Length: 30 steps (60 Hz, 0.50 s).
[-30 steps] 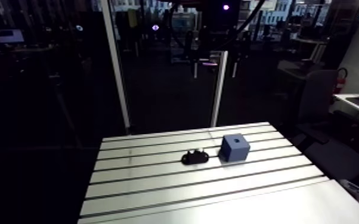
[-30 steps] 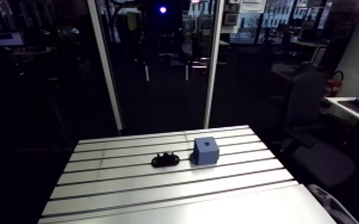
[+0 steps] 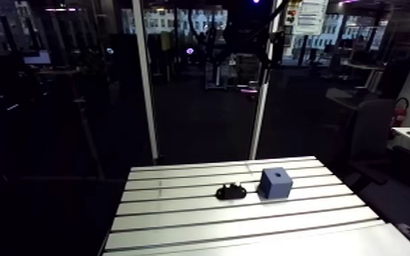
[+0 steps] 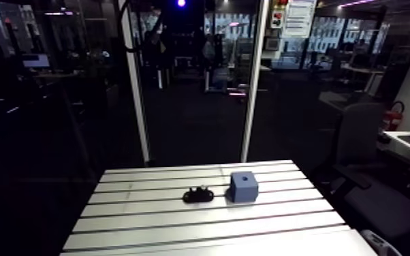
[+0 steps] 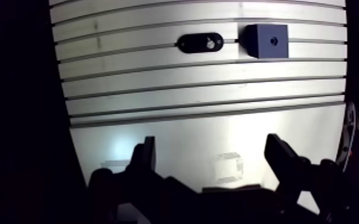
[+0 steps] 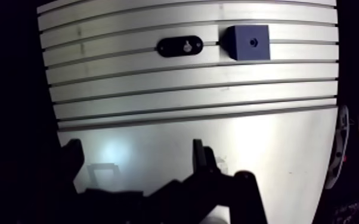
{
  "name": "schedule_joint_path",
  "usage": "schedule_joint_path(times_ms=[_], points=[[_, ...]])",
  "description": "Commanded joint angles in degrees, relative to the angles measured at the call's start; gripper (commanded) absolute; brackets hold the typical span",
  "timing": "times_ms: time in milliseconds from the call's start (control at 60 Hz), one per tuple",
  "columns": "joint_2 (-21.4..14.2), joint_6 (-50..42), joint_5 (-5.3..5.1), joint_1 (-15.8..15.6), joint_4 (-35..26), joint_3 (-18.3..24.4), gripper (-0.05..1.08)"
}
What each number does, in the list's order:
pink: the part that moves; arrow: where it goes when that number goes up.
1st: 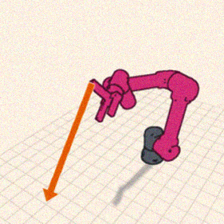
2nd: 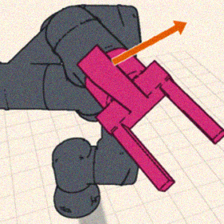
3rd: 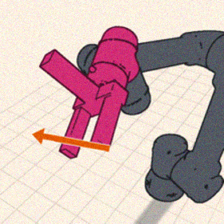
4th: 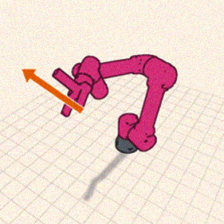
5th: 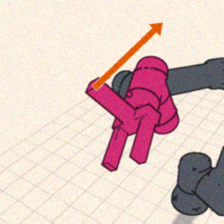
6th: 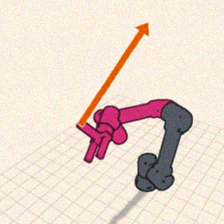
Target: Pick up the M10 bolt and insert it into the hex recess until seated.
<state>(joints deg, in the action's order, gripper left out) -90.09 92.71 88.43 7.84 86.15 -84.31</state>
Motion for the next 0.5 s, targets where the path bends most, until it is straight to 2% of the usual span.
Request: schedule_joint_path(times_ms=[17, 367, 500], points=[[-0.4, 0.0, 0.27, -0.2, 0.3, -0.3, 0.0], [-0.2, 3.4, 0.63, -0.1, 1.8, -1.0, 0.0], [-0.2, 4.1, 1.58, -0.1, 2.1, -2.4, 0.0]])
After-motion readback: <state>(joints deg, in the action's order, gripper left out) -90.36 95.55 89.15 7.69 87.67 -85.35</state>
